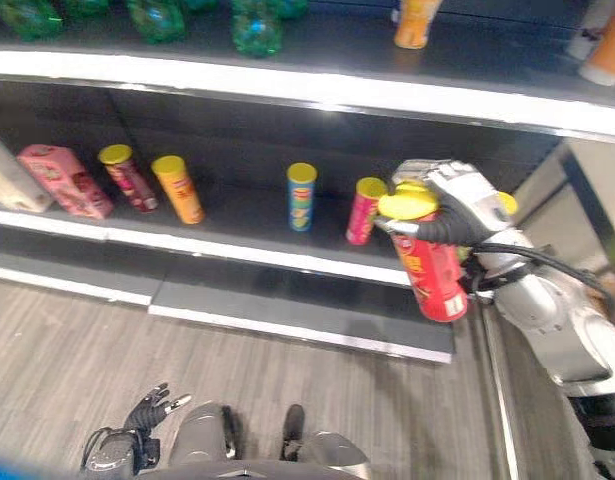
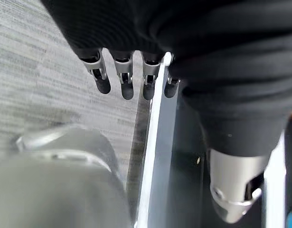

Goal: Put the goods on the table back onto the shelves and tidy them up.

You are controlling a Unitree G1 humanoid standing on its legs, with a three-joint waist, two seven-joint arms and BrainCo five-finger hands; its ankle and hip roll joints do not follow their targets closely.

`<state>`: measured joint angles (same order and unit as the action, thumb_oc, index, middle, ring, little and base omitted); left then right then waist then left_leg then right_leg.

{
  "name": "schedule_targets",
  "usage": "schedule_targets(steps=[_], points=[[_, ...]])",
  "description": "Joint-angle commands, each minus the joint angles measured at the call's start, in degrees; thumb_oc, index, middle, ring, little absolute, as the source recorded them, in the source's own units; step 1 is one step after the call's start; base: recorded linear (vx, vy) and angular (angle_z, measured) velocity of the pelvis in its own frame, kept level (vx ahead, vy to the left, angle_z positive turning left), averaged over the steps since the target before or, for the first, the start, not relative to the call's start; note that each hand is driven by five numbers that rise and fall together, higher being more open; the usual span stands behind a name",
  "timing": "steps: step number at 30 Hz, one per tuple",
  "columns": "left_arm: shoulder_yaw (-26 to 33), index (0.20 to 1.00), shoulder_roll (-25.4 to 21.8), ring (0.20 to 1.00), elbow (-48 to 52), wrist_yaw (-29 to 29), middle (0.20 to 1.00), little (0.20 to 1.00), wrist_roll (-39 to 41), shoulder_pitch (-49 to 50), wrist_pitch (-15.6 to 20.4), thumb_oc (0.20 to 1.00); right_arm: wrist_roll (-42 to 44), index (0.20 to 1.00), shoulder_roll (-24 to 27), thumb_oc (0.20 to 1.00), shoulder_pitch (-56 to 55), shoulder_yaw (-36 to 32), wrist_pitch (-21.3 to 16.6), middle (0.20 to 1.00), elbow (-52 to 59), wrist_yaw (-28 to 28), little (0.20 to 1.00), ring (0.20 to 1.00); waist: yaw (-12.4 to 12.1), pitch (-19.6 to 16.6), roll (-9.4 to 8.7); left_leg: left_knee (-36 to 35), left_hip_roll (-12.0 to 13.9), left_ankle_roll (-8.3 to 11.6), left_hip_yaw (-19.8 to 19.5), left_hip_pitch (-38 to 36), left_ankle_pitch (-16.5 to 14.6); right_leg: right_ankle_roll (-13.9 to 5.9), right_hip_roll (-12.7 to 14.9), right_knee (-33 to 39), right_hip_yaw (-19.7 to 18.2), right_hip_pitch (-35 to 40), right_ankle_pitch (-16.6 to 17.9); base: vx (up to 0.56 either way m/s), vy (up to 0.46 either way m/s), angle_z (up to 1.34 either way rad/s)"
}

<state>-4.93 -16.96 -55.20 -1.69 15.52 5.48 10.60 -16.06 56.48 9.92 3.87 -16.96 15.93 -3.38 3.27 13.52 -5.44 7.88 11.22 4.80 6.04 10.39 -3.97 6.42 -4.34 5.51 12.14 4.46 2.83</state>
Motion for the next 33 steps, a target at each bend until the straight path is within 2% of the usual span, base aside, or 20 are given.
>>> schedule_targets(steps=[1,2,3,5,8,10,15,19,24,26,33], points=[[-0.13,1.000,-1.04,1.000,-0.47,2.06,1.000,1.000,2.25,-1.34,1.97,1.000,-0.48,0.200,1.01,0.200,5.39,0.39,-1.33,0.200,-0.24,-2.04,0.200,0.200,-3.25,-1.75,1.08,-6.30,-1.88,0.43,-4.69,-8.30,4.57,-8.31,6.09,-0.51,1.01,1.34,-8.91,0.22,0.276,-0.92],[-0.13,1.000,-0.98,1.000,-1.95,2.21,1.000,1.000,2.31,-1.16,2.11,1.000,-1.63,0.200,1.52,0.200,6.86,2.03,-1.17,0.200,-1.10,-2.33,0.200,0.200,-3.26,-2.39,2.17,-9.50,-1.34,1.80,-7.63,-8.76,5.33,-8.69,6.55,-0.51,0.00,2.28,-9.44,0.47,0.795,-0.74],[-0.25,1.000,-0.81,1.000,-4.75,2.38,1.000,1.000,0.06,-0.87,1.89,1.000,-4.81,0.200,-1.14,0.200,9.26,6.12,0.36,0.200,-3.99,-2.56,0.200,0.200,-3.94,-3.81,4.45,-12.88,-3.63,1.67,-6.10,-12.00,4.54,-10.44,9.19,-0.51,-0.79,3.04,-8.24,0.58,1.206,-0.90],[-0.78,1.000,-1.66,1.000,-5.14,3.74,1.000,1.000,-1.35,-1.26,1.85,1.000,-8.42,0.200,-5.39,0.200,16.54,12.17,2.29,0.200,-7.63,-4.35,0.200,0.200,-5.84,-3.61,5.04,-12.88,-7.39,-1.03,-2.98,-11.00,2.23,-13.38,13.50,-0.51,-1.72,-0.23,-4.89,0.32,0.991,-0.63],[-1.28,1.000,-2.01,1.000,-5.00,4.15,1.000,1.000,-1.26,-1.09,1.85,1.000,-11.76,0.200,-7.59,0.200,19.82,13.99,3.70,0.200,-8.82,-6.01,0.200,0.200,-6.98,-2.58,5.59,-12.88,-9.44,-2.66,-2.58,-9.46,1.66,-14.81,15.66,-0.51,-1.22,-2.29,-3.10,0.07,0.336,-0.29],[-1.59,1.000,-2.05,1.000,-4.74,4.40,1.000,1.000,-1.20,-1.16,1.86,1.000,-13.59,0.200,-8.42,0.200,21.16,14.70,4.42,0.200,-9.60,-7.04,0.200,0.200,-7.39,-2.03,5.97,-12.88,-10.16,-3.05,-2.69,-8.16,1.89,-15.22,16.51,-0.51,-0.70,-3.40,-2.41,0.02,0.175,0.21],[-3.62,1.000,-1.64,1.000,-1.70,5.54,1.000,1.000,0.74,-1.40,2.57,1.000,-18.65,0.200,-12.01,0.200,25.02,15.63,6.27,0.200,-11.98,-12.47,0.200,0.200,-8.94,0.07,7.37,-12.88,-11.12,-3.49,-3.96,-3.96,3.05,-15.56,17.55,-0.51,0.96,-6.43,-1.01,0.00,0.061,0.28],[-5.21,1.000,-1.59,1.000,0.15,6.22,1.000,1.000,2.10,-1.95,3.00,1.000,-22.37,0.200,-13.23,0.200,28.57,16.75,8.18,0.200,-15.71,-16.88,0.200,0.200,-10.08,1.58,7.91,-12.88,-10.77,-3.10,-4.86,-1.36,3.97,-15.38,17.28,-0.51,1.98,-8.26,-0.56,0.00,-0.036,0.00],[-6.70,1.000,-1.66,1.000,1.73,6.71,1.000,1.000,2.78,-2.30,3.17,1.000,-23.89,0.200,-12.56,0.200,30.86,16.46,9.76,0.200,-18.27,-20.06,0.200,0.200,-10.92,2.99,8.45,-12.88,-10.27,-2.50,-5.94,1.13,4.94,-15.10,16.93,-0.51,2.69,-9.74,-0.54,0.01,-0.073,-0.05],[-7.43,1.000,-1.50,1.000,2.88,6.49,1.000,1.000,2.88,-2.10,3.19,1.000,-24.24,0.200,-11.73,0.200,30.78,15.17,10.33,0.200,-18.75,-21.48,0.200,0.200,-11.09,3.65,9.26,-12.88,-10.14,-2.00,-6.47,2.27,5.53,-14.92,16.92,-0.51,3.49,-10.28,-0.88,0.04,-0.100,0.16],[-9.24,1.000,-2.33,1.000,5.26,5.78,1.000,1.000,2.24,-2.31,3.34,1.000,-24.64,0.200,-9.63,0.200,33.32,15.25,10.36,0.200,-18.74,-22.58,0.200,0.200,-10.98,4.68,10.91,-12.88,-10.23,-1.75,-7.05,3.62,5.84,-14.79,16.90,-0.82,3.94,-11.56,-1.18,0.02,-0.051,0.09]])
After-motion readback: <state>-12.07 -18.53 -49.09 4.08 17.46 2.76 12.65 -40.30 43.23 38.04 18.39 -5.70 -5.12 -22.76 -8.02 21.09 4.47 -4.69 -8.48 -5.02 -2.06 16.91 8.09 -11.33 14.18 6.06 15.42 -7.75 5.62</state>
